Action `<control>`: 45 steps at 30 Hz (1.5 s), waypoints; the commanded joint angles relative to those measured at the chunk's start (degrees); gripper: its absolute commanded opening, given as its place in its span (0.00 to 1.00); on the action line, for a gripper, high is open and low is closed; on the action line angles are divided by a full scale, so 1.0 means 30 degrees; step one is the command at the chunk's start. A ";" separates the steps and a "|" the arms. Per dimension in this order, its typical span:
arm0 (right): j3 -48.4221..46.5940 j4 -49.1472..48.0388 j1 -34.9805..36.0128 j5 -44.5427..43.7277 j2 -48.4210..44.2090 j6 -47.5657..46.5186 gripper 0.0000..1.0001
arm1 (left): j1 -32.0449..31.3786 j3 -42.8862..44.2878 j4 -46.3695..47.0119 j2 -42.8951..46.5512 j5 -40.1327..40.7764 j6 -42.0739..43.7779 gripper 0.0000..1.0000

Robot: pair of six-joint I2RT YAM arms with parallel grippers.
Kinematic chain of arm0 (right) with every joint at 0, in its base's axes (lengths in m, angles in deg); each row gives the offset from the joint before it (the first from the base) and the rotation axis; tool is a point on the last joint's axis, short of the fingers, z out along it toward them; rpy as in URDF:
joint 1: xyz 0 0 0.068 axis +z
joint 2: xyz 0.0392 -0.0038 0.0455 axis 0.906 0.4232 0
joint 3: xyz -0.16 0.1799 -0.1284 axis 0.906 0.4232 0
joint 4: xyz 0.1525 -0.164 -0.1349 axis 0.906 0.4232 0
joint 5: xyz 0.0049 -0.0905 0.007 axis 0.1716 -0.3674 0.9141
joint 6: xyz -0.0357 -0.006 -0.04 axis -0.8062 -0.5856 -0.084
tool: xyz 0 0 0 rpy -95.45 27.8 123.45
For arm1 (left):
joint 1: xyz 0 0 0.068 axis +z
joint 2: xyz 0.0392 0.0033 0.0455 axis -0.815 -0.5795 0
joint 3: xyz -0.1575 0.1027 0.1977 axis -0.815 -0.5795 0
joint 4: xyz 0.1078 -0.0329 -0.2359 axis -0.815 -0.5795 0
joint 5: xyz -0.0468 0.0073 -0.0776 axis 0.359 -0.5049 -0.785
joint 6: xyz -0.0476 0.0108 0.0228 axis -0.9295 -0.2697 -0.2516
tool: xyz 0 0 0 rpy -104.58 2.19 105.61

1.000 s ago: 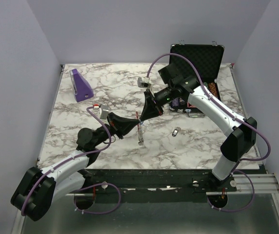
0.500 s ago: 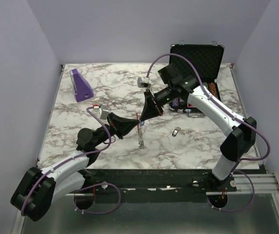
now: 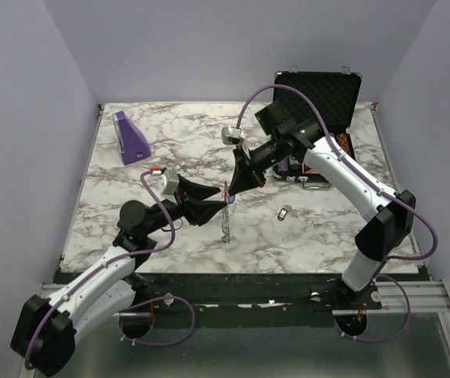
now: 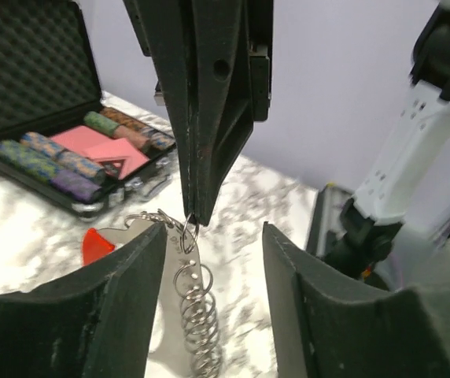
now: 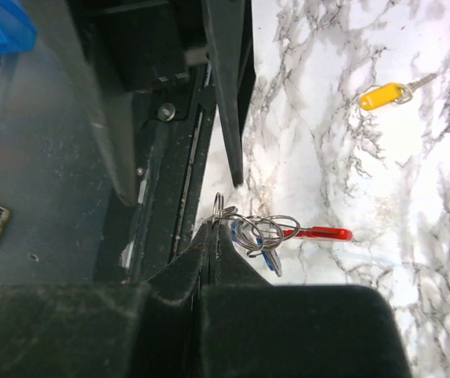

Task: Put the keys on the keyring

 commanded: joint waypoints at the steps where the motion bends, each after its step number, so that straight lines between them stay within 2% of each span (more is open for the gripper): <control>1: -0.1283 0.1795 0.0165 -0.1627 -0.0751 -0.2431 0.01 | 0.0140 0.1856 -0.7281 0.2360 -0.1147 0.5508 0.63; 5: -0.1635 0.2204 0.0165 -0.2920 -0.1220 -0.3777 0.01 | 0.0111 0.3059 -1.1181 0.3037 -0.1557 0.8850 0.64; 8: -0.1870 0.3112 0.0340 -0.2893 -0.1454 -0.5125 0.01 | 0.0110 0.3908 -1.2329 0.2892 -0.1820 1.0377 0.64; 15: -0.2046 0.3379 0.0809 -0.3683 -0.1777 -0.5833 0.01 | 0.0052 0.6252 -1.4702 0.1516 -0.2494 1.3982 0.59; 20: -0.1959 0.3408 0.0838 -0.3713 -0.1836 -0.5863 0.01 | 0.0052 0.7220 -1.4443 0.0227 -0.3810 1.3782 0.49; 23: -0.1929 0.3262 0.0839 -0.3888 -0.1865 -0.5775 0.01 | -0.0094 0.7164 -1.3274 -0.0301 -0.5301 1.2875 0.43; 26: -0.1900 0.3261 0.0868 -0.4006 -0.1865 -0.5745 0.01 | -0.0416 0.6958 -1.2976 -0.0506 -0.5922 1.2638 0.42; 37: -0.2075 0.3554 0.0838 -0.3625 -0.1631 -0.6067 0.01 | -0.0885 0.6606 -1.1688 -0.1122 -0.3639 1.1964 0.42; 45: -0.1870 0.3642 0.0868 -0.3537 -0.1748 -0.6213 0.01 | -0.0915 0.6461 -1.1307 -0.1270 -0.3169 1.1905 0.41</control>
